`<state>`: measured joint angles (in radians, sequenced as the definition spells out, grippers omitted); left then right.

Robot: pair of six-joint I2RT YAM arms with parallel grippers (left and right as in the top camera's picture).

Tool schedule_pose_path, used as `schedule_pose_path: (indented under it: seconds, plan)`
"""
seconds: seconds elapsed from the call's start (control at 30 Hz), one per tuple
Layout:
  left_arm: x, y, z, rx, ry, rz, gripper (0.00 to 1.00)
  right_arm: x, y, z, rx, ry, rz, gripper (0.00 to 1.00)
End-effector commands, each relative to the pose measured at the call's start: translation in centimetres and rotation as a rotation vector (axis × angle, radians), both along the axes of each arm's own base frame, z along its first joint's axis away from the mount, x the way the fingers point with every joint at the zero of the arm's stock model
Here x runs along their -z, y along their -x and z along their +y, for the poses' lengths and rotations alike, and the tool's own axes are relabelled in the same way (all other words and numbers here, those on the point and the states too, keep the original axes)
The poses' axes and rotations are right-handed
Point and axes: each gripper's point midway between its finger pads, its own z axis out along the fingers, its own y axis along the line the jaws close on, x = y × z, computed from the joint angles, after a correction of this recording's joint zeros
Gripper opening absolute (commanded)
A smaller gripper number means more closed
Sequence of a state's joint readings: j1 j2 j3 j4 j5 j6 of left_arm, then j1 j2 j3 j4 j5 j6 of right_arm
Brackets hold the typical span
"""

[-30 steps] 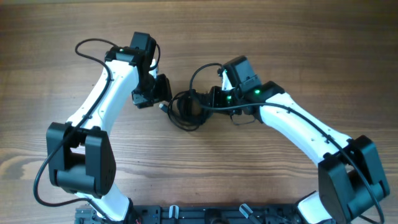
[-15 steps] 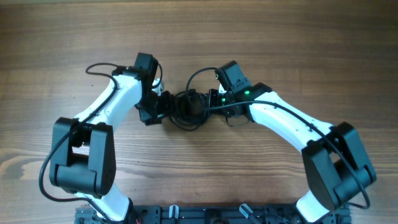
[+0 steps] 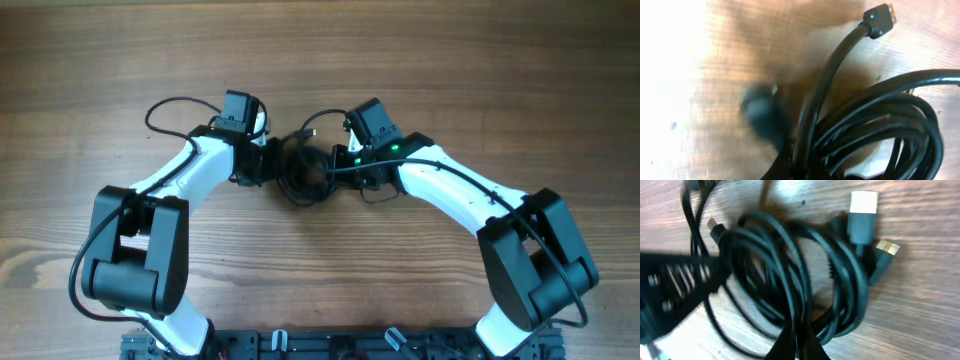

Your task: Untangle cables

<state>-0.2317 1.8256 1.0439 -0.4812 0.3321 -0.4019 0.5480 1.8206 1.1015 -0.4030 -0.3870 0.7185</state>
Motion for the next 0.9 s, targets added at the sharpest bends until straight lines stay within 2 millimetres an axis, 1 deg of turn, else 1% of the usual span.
schedule_pose_path:
  seconds: [0.0, 0.13, 0.2, 0.27, 0.4, 0.47, 0.53, 0.6, 0.63, 0.67, 0.77, 0.83, 0.87]
  plan:
    - [-0.4, -1.9, 1.0, 0.007, -0.071, -0.099, 0.05, 0.2, 1.1, 1.3, -0.035, -0.057, 0.059, 0.04]
    - [-0.7, -2.9, 1.4, -0.008, -0.096, -0.144, 0.12, 0.1, 0.8, 1.5, -0.035, -0.066, 0.043, 0.05]
    - [-0.7, -3.0, 1.4, -0.009, -0.094, -0.15, 0.13, 0.0, 0.6, 1.5, -0.032, -0.064, 0.034, 0.08]
    - [-0.7, -2.9, 1.4, -0.008, -0.094, -0.146, 0.15, 0.1, 0.2, 1.3, -0.021, -0.049, 0.015, 0.14]
    - [-1.0, -3.1, 1.4, -0.01, -0.089, -0.15, 0.18, 0.4, -0.6, 0.8, 0.005, -0.011, -0.022, 0.16]
    - [-2.0, -3.7, 1.2, -0.009, -0.063, -0.157, 0.26, 0.4, -0.7, 0.7, 0.007, -0.008, -0.027, 0.17]
    - [-3.6, -4.3, 0.9, 0.007, -0.033, -0.159, 0.35, 0.2, -0.9, 0.8, -0.003, -0.013, -0.043, 0.17]
    - [-5.4, -4.8, 1.0, 0.004, -0.028, -0.142, 0.37, -0.2, -1.2, 1.2, -0.051, -0.033, -0.079, 0.13]
    - [-6.2, -4.8, 1.0, 0.004, -0.03, -0.132, 0.37, -0.7, -1.3, 1.3, -0.058, -0.055, -0.081, 0.13]
    - [-6.9, -4.8, 1.0, 0.004, -0.032, -0.122, 0.4, -1.2, -1.4, 1.5, -0.063, -0.082, -0.081, 0.13]
    - [-9.0, -4.6, 1.0, 0.005, -0.039, -0.088, 0.58, -3.1, -2.5, 1.5, -0.059, -0.142, -0.124, 0.17]
    - [-9.7, -4.2, 1.1, 0.002, -0.042, -0.062, 0.59, -3.8, -3.3, 0.9, -0.039, -0.154, -0.146, 0.22]
    - [-9.8, -3.8, 1.0, 0.003, -0.041, -0.044, 0.59, -3.8, -3.6, 0.6, -0.023, -0.154, -0.143, 0.26]
